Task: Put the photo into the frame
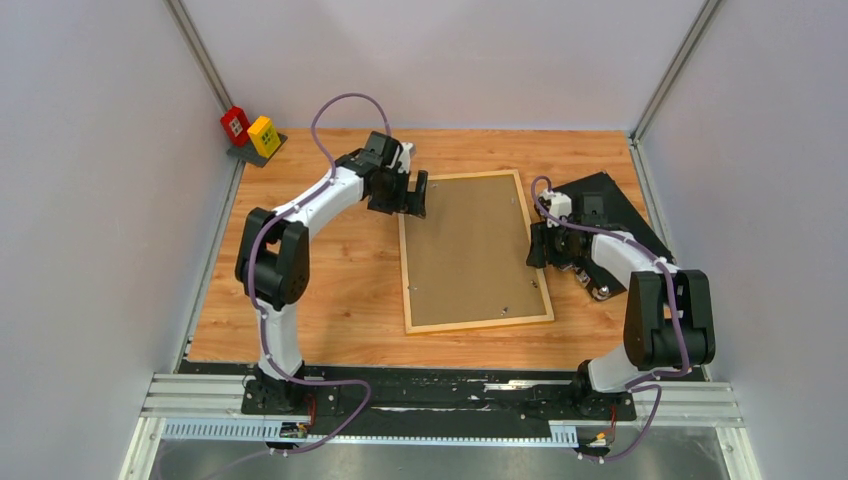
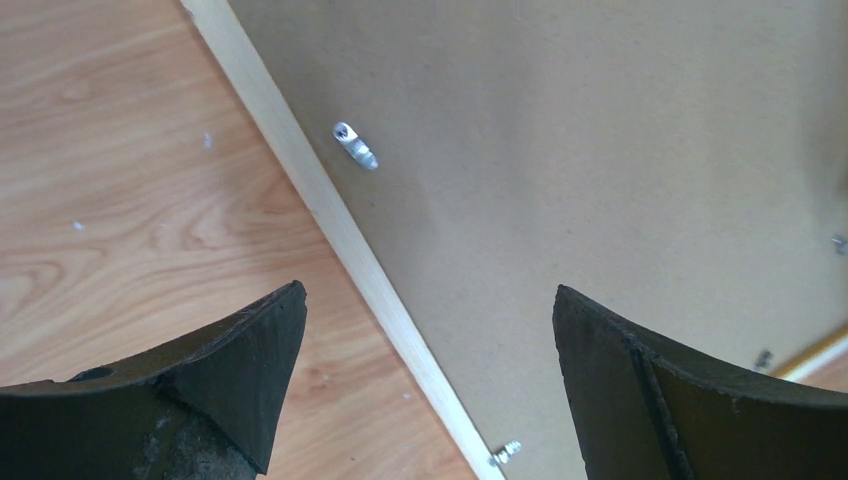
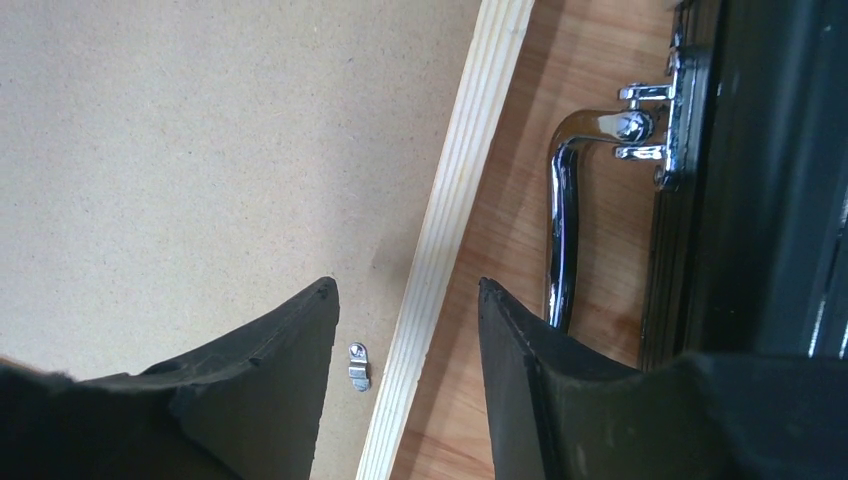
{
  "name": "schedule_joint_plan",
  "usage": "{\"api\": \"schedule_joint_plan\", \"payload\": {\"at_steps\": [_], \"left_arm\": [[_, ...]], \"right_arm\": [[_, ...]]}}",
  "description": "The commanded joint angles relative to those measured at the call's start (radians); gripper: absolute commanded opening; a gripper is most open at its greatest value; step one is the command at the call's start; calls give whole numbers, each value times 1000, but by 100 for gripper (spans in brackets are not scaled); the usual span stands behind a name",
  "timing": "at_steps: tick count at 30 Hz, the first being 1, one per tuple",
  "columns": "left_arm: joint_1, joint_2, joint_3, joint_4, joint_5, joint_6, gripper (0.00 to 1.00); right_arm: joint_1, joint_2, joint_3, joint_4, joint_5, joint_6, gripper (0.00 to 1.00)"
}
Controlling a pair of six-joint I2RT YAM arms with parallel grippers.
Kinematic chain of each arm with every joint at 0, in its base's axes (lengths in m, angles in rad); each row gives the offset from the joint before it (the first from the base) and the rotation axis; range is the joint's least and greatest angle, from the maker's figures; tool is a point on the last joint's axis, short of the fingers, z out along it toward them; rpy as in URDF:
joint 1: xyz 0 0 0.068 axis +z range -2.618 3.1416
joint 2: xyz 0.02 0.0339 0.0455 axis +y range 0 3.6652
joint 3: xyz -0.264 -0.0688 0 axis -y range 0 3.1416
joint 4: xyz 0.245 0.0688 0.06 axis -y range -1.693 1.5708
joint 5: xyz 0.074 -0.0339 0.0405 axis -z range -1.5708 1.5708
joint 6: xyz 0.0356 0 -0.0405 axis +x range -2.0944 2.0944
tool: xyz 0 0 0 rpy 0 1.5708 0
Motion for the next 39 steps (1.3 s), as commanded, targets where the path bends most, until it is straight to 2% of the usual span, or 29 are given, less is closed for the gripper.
{"api": "schedule_joint_plan", "payload": {"at_steps": [1,8,23,27,32,39], "left_arm": [[7,64,75,-8,-111,95,100],[6,191,147,26,-231,152,100],[38,392,385,-24,-200,69,97],[39,383,361,-20,-184,65,98],[39,307,284,7,-158,62,100],[42,208,262,-8,-103,61,100]], "right_arm": [[9,0,36,24,4,12,52],[10,4,32,24,-2,16,52],[10,10,24,24,-4,8,52],[10,20,27,24,-10,8,52],[10,39,30,22,-23,13,51],[11,43,34,8,-64,19,52]]}}
